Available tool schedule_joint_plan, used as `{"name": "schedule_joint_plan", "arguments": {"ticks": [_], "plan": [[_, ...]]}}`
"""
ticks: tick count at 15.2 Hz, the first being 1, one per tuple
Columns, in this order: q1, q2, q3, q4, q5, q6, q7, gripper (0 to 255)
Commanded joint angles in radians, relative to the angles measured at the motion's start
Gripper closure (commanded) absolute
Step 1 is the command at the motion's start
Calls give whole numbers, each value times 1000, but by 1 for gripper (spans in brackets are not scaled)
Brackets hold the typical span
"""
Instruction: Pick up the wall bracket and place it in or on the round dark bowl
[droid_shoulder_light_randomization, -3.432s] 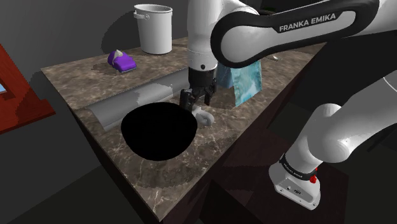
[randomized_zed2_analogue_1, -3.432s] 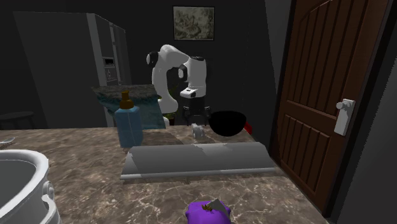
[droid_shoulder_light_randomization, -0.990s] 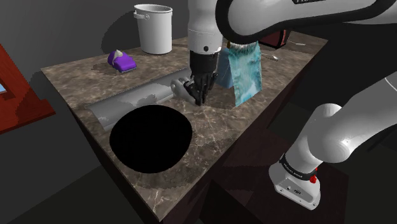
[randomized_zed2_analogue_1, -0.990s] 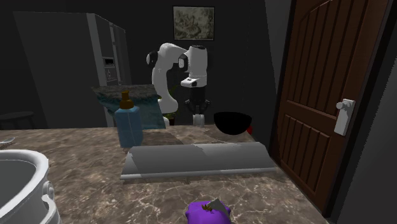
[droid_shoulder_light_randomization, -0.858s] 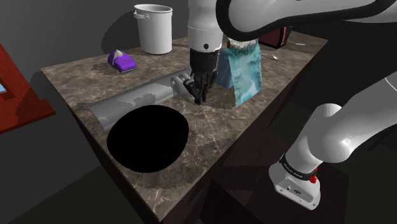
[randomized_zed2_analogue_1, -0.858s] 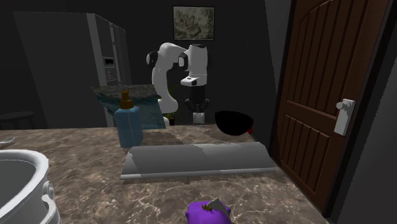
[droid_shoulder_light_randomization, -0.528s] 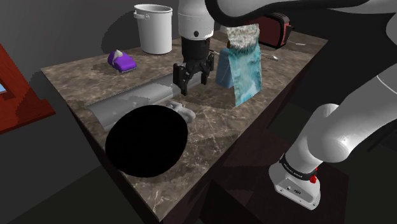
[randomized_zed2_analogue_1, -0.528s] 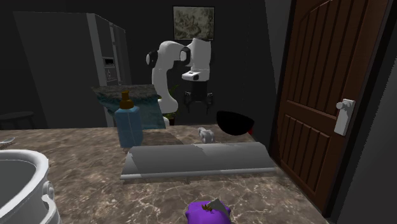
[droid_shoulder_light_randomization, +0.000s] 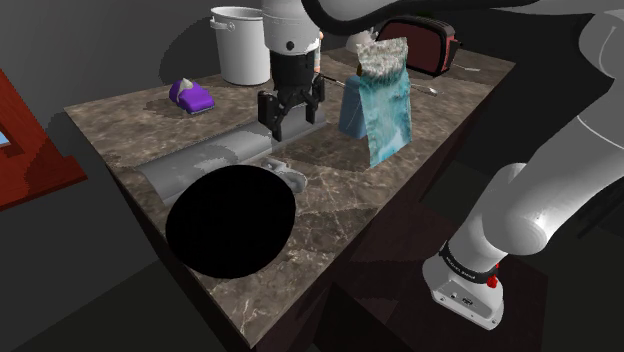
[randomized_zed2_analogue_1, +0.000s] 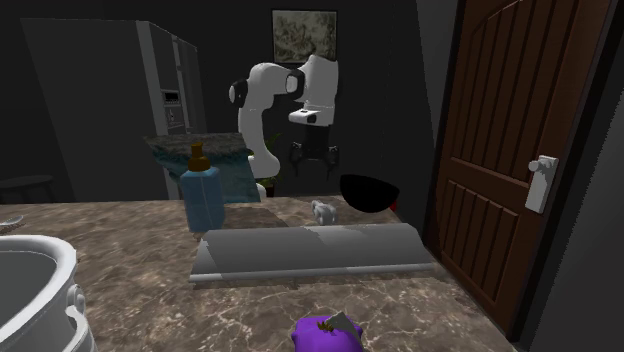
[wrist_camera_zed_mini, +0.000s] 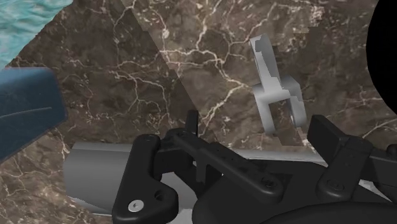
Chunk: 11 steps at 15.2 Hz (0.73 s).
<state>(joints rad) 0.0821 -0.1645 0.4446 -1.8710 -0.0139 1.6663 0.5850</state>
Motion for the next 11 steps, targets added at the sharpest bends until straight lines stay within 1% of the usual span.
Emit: {"name": "schedule_joint_plan", "arguments": {"ticks": [1,2,10,11], "plan": [[0,-7,-1,-34,2,28,-1,0],[0,-9,-2,-57,3,50,-2,0],[0,-9,-2,-57,3,49,-2,0],[0,-9,-2,-57,3,49,-2,255]]}}
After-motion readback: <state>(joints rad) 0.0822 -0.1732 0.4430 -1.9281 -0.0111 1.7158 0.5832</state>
